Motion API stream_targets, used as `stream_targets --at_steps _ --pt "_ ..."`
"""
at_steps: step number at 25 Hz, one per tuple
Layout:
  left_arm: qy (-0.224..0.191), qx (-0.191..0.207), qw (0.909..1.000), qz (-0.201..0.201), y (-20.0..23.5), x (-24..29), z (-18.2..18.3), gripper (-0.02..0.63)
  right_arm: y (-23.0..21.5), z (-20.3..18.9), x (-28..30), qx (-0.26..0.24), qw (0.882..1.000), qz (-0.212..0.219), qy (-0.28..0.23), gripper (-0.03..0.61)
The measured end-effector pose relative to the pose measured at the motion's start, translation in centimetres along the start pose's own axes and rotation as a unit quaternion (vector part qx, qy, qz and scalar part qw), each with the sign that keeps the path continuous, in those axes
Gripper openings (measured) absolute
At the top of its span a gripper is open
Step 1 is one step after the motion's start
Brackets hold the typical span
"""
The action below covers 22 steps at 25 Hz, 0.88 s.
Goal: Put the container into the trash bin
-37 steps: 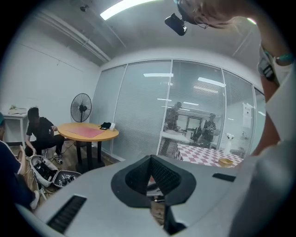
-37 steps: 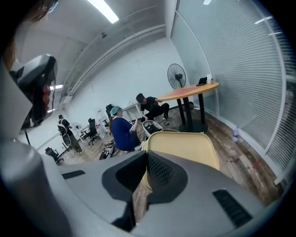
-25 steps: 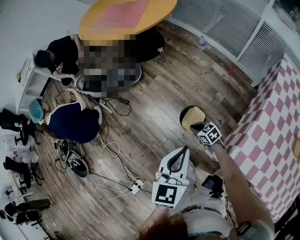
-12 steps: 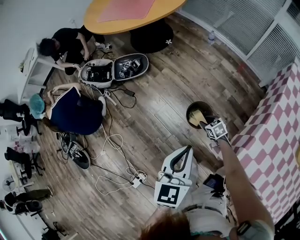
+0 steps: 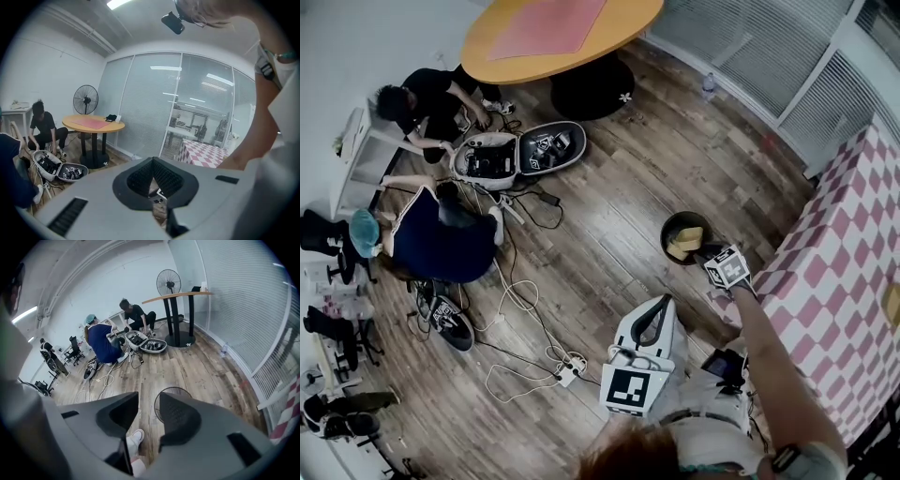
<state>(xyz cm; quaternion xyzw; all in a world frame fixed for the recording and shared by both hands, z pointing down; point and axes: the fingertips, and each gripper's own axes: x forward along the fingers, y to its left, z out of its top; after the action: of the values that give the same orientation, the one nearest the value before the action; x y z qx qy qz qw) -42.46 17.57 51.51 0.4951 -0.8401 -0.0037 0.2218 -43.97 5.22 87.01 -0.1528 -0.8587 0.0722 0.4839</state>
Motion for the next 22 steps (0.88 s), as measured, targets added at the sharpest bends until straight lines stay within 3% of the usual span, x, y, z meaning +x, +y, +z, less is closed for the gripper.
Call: stream_targets --at_steps 8,12,15,22 --pt "-0.006 0.004 0.9999 -0.008 -1.2 -0.2 0.4 0.006 0.6 -0.3 -1.4 -0.003 1.000 0.002 -0.003 0.124" --pt "-0.007 0.008 0.9999 -0.007 -1.6 -0.1 0.7 0.006 0.7 0.7 -2.9 -0.015 1.000 -0.002 -0.018 0.056" --pt "-0.008 0.009 0.9999 -0.004 -1.5 -0.1 0.9 0.006 1.5 2.4 -4.7 -0.022 0.999 0.004 -0.046 -0.001" --pt "-0.013 0.016 0.9998 -0.005 -1.9 -0.3 1.9 0.006 4.9 8.0 -11.2 -0.059 0.987 0.031 -0.149 -0.006"
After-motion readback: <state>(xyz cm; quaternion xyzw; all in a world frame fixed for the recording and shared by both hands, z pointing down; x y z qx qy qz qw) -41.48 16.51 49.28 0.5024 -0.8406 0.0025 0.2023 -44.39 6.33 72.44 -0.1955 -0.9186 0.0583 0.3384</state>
